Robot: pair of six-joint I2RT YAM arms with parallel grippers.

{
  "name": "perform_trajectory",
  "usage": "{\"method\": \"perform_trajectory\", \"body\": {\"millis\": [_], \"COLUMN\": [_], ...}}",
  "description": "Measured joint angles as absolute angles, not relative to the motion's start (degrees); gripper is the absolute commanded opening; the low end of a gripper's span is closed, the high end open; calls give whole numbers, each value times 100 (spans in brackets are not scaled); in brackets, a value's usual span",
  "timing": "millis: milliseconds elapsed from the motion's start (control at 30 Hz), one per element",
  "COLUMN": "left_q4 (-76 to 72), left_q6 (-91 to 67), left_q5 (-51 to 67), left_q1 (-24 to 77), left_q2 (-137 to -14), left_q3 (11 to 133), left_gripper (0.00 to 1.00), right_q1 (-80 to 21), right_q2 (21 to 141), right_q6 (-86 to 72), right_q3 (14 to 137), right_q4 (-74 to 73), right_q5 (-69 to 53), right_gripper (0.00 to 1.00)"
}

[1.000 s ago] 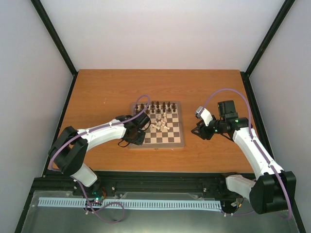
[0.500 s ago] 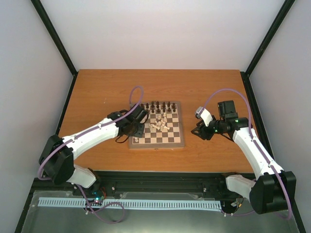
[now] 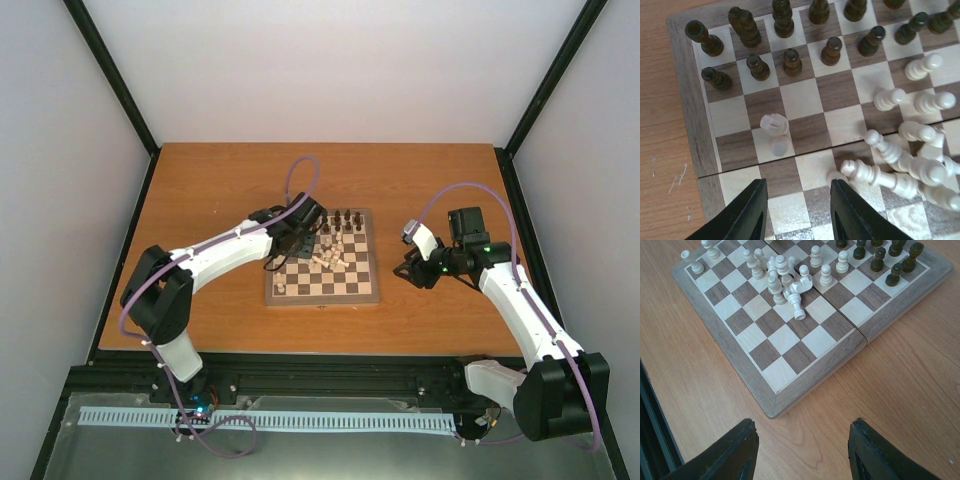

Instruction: Set up the chess pieces on the board

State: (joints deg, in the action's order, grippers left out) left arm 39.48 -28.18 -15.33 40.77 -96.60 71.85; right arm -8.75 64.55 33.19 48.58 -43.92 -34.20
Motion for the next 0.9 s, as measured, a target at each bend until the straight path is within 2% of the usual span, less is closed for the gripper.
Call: {"method": "perform_trajectory", "body": {"millis": [900], "left_q4": [3802], "left_q6": [-2600], "left_q5": [-1387], "left_q1": [3579], "left_q2": [-11010], "left_q3": [7977], "left_gripper": [34], "right_q1": [-875], "right_q2": [6567], "right_q6": [3319], "right_q3": [4858], "right_q4": [-4394], "right_q5": [-3409], "right_gripper": [51]}}
